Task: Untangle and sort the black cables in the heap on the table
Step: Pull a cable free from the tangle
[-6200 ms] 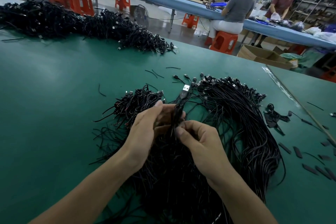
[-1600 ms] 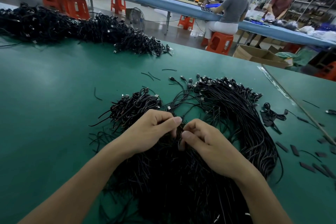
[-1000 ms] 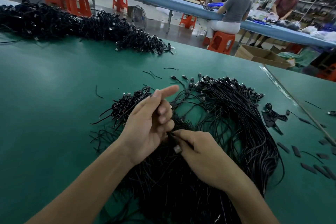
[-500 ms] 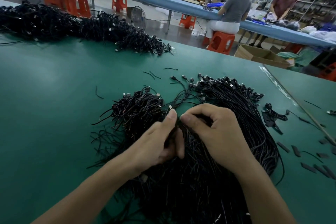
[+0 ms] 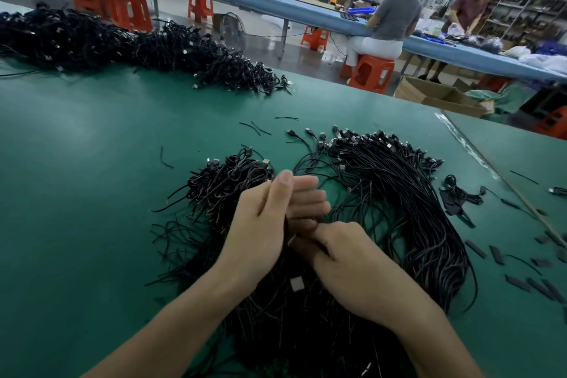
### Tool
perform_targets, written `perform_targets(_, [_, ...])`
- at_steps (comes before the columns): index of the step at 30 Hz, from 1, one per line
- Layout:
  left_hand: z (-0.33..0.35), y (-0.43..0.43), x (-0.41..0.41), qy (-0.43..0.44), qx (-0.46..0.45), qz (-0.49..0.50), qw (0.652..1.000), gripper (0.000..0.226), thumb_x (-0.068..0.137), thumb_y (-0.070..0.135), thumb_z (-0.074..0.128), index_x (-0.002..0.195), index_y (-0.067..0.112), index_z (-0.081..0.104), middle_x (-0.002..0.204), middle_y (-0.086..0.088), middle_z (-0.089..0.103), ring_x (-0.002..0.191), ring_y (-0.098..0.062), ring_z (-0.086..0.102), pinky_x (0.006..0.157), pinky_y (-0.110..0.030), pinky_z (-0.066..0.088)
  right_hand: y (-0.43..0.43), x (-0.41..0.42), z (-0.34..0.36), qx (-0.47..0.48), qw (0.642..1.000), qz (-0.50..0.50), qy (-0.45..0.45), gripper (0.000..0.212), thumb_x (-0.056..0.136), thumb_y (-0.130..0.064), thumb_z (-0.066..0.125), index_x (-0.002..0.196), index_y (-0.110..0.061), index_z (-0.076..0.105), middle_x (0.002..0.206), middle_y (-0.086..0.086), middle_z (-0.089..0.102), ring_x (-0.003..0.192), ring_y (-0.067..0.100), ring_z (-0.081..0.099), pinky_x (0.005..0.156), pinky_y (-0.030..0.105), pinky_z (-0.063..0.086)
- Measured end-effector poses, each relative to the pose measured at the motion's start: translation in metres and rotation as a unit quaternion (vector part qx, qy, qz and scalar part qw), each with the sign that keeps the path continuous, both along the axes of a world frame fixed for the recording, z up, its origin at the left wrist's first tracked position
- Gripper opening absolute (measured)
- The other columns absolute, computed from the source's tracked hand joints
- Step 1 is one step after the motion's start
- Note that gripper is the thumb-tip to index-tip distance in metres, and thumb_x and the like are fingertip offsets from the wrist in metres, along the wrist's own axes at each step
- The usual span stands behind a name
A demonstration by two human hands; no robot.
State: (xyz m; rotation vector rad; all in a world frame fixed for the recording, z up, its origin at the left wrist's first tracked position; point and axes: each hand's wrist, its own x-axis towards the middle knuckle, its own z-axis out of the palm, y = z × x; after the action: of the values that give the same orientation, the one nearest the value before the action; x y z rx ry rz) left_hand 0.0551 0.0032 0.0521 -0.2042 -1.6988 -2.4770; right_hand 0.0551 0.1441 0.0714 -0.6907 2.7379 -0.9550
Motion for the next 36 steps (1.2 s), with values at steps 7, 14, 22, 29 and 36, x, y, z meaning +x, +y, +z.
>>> perform_targets(7, [-0.004,-0.023,-0.021,0.121,-0.209,0.119,0.963,0.04,0.099,0.037,0.041,0.12,0.014,0.067,0.108,0.005,0.074,0.102,-0.008,0.07,0.089,-0.031,0.058,0.011,0.007,0.028,-0.024,0.999,-0.003,0.023,0.033,0.091,-0.057,0.046,0.082,-0.033,0.067,0.055,-0.004,0.056,0.044,0.009,0.043,0.046,0.026,0.037])
perform_targets(14, [0.006,-0.024,-0.004,-0.023,-0.222,-0.119,0.968,0.065,0.101,0.051,0.03,0.058,0.018,0.065,0.041,0.003,0.048,0.034,-0.012,0.042,0.041,-0.017,0.035,0.002,-0.014,0.029,-0.15,0.982,-0.017,0.116,0.012,0.09,-0.027,0.07,0.078,-0.027,0.071,0.075,-0.011,0.068,0.074,0.008,0.064,0.069,0.019,0.049])
perform_targets(22, [0.024,-0.044,-0.004,-0.094,0.213,-0.306,0.923,0.049,0.098,0.04,0.041,0.055,0.019,0.053,0.044,0.009,0.039,0.034,-0.002,0.035,0.037,-0.017,0.023,-0.003,-0.014,-0.002,-0.217,0.974,-0.06,-0.027,0.02,0.093,-0.037,0.06,0.087,-0.027,0.076,0.063,-0.005,0.065,0.048,0.007,0.041,0.045,0.023,0.031])
perform_targets(29, [0.008,-0.027,-0.01,0.06,-0.066,0.012,0.996,0.042,0.099,0.035,0.04,0.096,0.006,0.072,0.088,-0.011,0.076,0.084,-0.023,0.075,0.07,-0.024,0.058,-0.011,0.008,0.001,-0.022,0.998,0.063,0.0,0.018,0.102,-0.03,0.047,0.09,-0.034,0.061,0.073,-0.016,0.057,0.059,0.006,0.051,0.053,0.024,0.041])
perform_targets(36, [0.0,-0.026,-0.002,0.056,-0.374,-0.055,0.924,0.06,0.097,0.057,0.031,0.061,0.022,0.064,0.056,0.0,0.066,0.05,-0.011,0.06,0.054,-0.028,0.048,0.007,0.002,0.024,-0.038,0.991,0.049,0.116,0.016,0.093,-0.028,0.065,0.077,-0.029,0.067,0.071,-0.017,0.064,0.07,0.007,0.063,0.061,0.018,0.044])
